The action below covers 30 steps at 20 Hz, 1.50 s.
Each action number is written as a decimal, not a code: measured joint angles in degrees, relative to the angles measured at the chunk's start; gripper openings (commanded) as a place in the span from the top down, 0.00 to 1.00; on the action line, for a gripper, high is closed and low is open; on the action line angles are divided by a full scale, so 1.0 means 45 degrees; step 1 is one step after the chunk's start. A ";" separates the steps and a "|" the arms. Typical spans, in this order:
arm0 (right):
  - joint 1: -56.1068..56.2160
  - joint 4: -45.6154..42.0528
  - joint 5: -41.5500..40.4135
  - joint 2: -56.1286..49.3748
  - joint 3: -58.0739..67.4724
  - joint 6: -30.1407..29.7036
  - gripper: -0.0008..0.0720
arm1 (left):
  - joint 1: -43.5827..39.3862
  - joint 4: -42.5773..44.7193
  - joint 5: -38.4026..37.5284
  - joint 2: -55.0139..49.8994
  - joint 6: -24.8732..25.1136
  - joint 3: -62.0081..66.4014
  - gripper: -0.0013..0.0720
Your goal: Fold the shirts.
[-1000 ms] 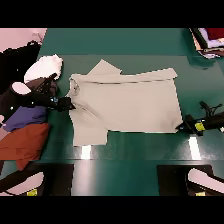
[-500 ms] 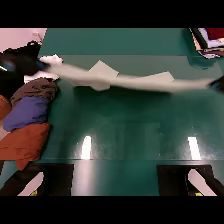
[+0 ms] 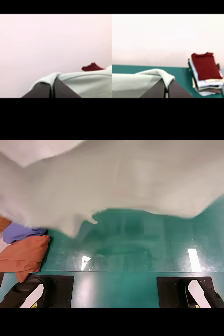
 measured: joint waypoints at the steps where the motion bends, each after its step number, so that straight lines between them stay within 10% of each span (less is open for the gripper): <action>1: -0.0185 0.0063 0.0209 -0.0170 0.0423 0.0083 0.96 | 0.0000 -0.0005 0.0044 0.0005 -0.0078 0.0078 0.95; 13: 0.3827 -0.3803 0.3473 -0.5634 -0.2565 0.0665 0.96 | -0.0398 0.0044 -0.2089 -0.4405 -0.0194 -0.5688 0.95; 24: 0.5285 -0.4760 0.1982 -1.2211 0.0053 0.1481 0.97 | 0.0073 -0.0398 0.1792 -1.0380 0.0447 -0.6586 0.95; 30: 0.5489 -0.4862 0.1812 -1.1570 -0.2137 0.1574 0.97 | 0.0699 0.0146 0.0219 -1.0700 0.0753 -0.6771 0.95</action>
